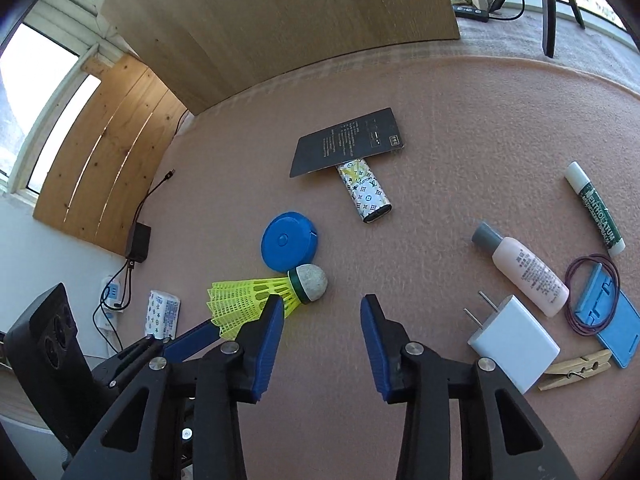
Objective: Organize objects
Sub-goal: 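Close the right tool on the yellow shuttlecock's cork and lift it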
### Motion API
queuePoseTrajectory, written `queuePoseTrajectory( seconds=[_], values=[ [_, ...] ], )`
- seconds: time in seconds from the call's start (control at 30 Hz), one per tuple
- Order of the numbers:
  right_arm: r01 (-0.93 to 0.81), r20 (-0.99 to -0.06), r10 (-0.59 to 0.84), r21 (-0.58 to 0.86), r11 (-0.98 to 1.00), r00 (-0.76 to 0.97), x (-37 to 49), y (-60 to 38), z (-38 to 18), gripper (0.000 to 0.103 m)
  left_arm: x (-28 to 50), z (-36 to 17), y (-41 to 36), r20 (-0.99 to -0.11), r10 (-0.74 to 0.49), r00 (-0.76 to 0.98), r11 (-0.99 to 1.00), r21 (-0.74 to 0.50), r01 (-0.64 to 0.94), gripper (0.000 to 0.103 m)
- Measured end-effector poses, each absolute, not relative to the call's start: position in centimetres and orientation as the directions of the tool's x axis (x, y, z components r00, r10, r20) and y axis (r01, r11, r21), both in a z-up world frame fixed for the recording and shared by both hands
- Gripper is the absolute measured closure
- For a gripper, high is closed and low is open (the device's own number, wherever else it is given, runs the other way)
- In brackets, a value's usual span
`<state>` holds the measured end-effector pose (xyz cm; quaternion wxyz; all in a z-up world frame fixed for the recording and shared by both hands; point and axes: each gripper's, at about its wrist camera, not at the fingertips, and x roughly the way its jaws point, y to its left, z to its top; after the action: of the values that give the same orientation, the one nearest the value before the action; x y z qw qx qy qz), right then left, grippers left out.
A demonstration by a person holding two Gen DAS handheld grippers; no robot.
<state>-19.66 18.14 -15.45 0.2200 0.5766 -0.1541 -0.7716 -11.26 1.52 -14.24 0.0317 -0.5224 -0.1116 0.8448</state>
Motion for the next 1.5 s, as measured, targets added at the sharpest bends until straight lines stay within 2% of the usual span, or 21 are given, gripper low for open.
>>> queuePoseTrajectory(
  seconds=[0.27, 0.37, 0.47, 0.57, 0.7, 0.83, 1.27, 1.5],
  values=[
    [0.144, -0.804, -0.566, 0.548, -0.824, -0.181, -21.1, 16.1, -17.1, 0.072, -12.2, -14.8, 1.1, -0.873, 0.189, -0.45, -0.972, -0.233, 0.042, 0.072],
    [0.146, -0.804, -0.572, 0.554, -0.82, -0.164, -21.3, 15.5, -17.5, 0.076, -12.5, -15.1, 1.1, -0.872, 0.203, -0.445, -0.969, -0.243, 0.034, 0.08],
    [0.14, -0.802, -0.577, 0.56, -0.817, -0.156, -21.5, 15.6, -17.8, 0.083, -12.8, -15.4, 1.0, -0.869, 0.226, -0.44, -0.963, -0.267, 0.034, 0.092],
    [0.131, -0.795, -0.588, 0.574, -0.809, -0.148, -21.6, 15.7, -18.1, 0.085, -12.9, -15.5, 1.3, -0.862, 0.247, -0.442, -0.96, -0.281, 0.013, 0.098],
    [0.141, -0.796, -0.586, 0.57, -0.81, -0.149, -21.6, 15.7, -17.9, 0.087, -13.0, -15.5, 1.6, -0.848, 0.284, -0.447, -0.949, -0.316, -0.003, 0.101],
    [0.152, -0.792, -0.593, 0.574, -0.804, -0.147, -21.3, 15.4, -17.6, 0.095, -12.9, -15.0, 2.4, -0.832, 0.302, -0.465, -0.944, -0.329, -0.024, 0.102],
    [0.148, -0.761, -0.628, 0.611, -0.778, -0.162, -20.1, 17.0, -15.6, 0.096, -12.5, -13.0, 4.4, -0.803, 0.325, -0.499, -0.939, -0.335, -0.073, 0.102],
    [0.127, -0.763, -0.597, 0.586, -0.801, -0.247, -18.6, 21.0, -13.1, 0.096, -12.7, -10.4, 9.0, -0.782, 0.362, -0.508, -0.932, -0.312, -0.184, 0.102]
  ],
)
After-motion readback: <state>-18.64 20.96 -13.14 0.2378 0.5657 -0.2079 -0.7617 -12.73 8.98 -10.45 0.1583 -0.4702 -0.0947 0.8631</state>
